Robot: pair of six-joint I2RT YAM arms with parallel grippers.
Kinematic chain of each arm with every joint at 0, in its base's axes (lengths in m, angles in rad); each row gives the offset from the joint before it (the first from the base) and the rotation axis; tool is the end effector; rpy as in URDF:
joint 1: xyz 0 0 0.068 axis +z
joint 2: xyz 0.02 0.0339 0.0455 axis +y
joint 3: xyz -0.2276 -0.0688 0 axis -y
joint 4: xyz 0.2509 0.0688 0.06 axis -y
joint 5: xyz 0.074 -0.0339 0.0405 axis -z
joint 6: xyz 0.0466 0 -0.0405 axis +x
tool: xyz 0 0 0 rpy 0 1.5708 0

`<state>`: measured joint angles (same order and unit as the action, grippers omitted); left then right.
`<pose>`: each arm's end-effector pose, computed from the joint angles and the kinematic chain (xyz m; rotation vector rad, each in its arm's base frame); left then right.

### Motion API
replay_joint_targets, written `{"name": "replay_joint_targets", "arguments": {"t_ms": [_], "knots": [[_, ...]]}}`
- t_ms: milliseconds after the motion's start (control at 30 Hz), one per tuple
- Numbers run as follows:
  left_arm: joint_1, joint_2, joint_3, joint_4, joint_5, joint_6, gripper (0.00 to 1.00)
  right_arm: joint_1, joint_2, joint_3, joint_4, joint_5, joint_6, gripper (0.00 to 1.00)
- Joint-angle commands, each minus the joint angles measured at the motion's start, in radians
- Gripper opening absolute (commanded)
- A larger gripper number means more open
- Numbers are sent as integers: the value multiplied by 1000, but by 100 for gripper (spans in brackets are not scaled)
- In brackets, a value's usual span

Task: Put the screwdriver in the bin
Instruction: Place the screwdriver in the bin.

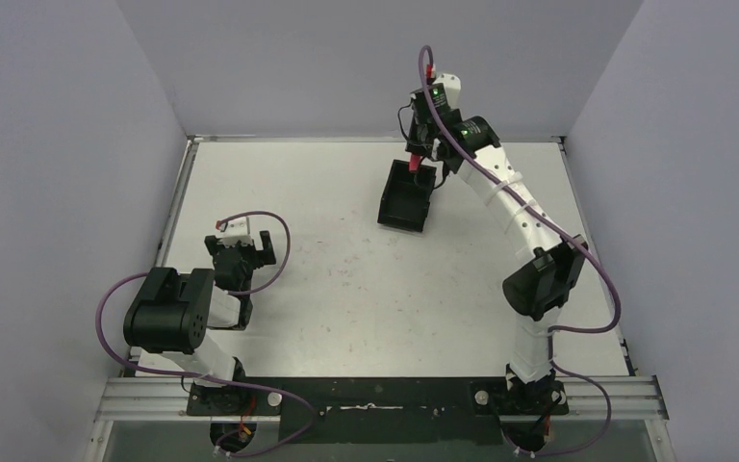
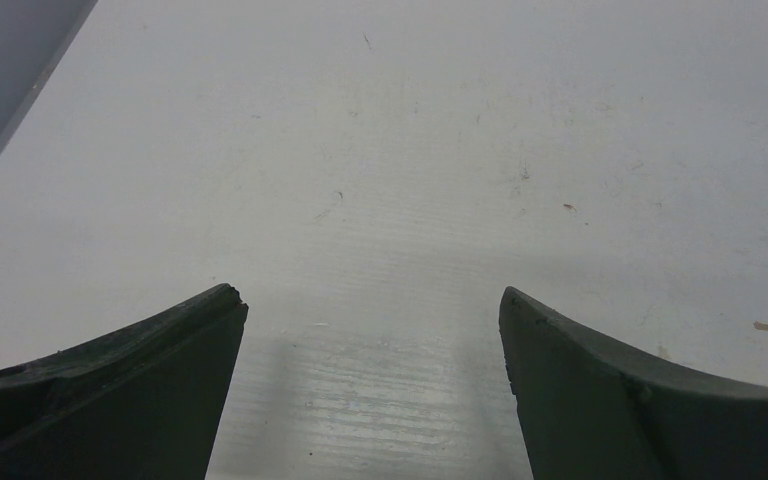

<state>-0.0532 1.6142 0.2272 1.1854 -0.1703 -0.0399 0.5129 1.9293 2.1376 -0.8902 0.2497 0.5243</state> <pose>0.2523 -0.0055 0.0812 -0.1113 1.7667 0.0835 0.3763 0.1987 0.3621 0.1466 2.2382 0.2845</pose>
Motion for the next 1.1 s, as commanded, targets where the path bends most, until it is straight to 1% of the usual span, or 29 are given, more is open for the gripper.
{"name": "replay_joint_targets", "arguments": {"t_ms": [0, 333, 533, 800, 967, 1067], "knots": [[0, -4, 25, 27, 12, 5, 97, 3, 40, 10, 113, 26, 35, 0], [0, -4, 25, 27, 12, 5, 97, 0, 114, -147, 270, 75, -13, 0], [0, -4, 24, 26, 12, 5, 97, 1, 192, -204, 363, 61, -61, 0], [0, -5, 24, 26, 13, 3, 97, 1, 263, -283, 445, 45, -98, 0], [0, -3, 24, 26, 12, 4, 97, -1, 285, -316, 467, 42, -100, 3], [-1, -4, 24, 27, 12, 4, 97, -1, 284, -336, 480, 36, -98, 8]]}}
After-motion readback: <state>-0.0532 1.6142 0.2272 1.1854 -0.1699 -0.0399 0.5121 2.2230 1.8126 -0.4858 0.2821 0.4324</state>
